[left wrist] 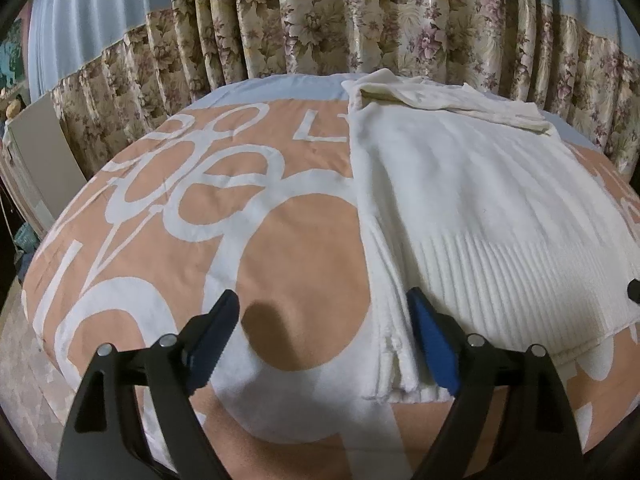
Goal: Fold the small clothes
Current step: 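Grasp the ribbed hem with the right gripper while the left gripper grasps it too, then lift the hem with both grippers and fold it toward the collar, then lay the hem on the sweater and open both grippers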
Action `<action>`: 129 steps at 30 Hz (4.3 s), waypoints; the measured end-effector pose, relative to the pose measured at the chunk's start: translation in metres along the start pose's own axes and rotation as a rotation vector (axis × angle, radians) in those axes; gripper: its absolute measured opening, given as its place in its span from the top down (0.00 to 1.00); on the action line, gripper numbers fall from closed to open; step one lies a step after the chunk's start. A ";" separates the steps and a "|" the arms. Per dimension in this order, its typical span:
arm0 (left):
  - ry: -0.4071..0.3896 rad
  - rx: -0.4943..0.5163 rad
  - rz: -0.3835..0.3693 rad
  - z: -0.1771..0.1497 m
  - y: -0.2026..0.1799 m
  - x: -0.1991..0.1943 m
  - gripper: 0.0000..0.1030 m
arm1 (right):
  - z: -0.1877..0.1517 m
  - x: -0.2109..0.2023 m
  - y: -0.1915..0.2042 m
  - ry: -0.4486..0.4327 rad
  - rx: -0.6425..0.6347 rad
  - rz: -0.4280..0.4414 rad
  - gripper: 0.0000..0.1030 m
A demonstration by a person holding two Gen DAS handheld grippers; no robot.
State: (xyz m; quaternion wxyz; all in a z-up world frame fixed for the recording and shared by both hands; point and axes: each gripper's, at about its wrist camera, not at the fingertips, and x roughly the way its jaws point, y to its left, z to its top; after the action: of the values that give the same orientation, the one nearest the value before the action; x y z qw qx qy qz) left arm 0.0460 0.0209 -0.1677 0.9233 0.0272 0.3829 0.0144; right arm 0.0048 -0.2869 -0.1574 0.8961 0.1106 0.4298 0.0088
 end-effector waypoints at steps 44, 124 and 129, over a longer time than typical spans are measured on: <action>-0.012 0.111 -0.116 0.035 -0.018 -0.069 0.94 | 0.017 -0.072 0.012 -0.036 -0.056 -0.003 0.90; -0.074 0.059 0.068 0.329 -0.078 0.213 0.41 | 0.351 0.165 -0.081 -0.076 0.104 -0.151 0.38; -0.053 0.063 0.072 0.302 -0.077 0.203 0.41 | 0.326 0.160 -0.086 -0.032 0.073 -0.141 0.37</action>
State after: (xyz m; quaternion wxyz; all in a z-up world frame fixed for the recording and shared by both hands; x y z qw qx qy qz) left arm 0.4037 -0.0583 -0.1026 0.9306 0.0705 0.3575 0.0348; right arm 0.3504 -0.4154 -0.0999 0.8966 0.1130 0.4221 -0.0718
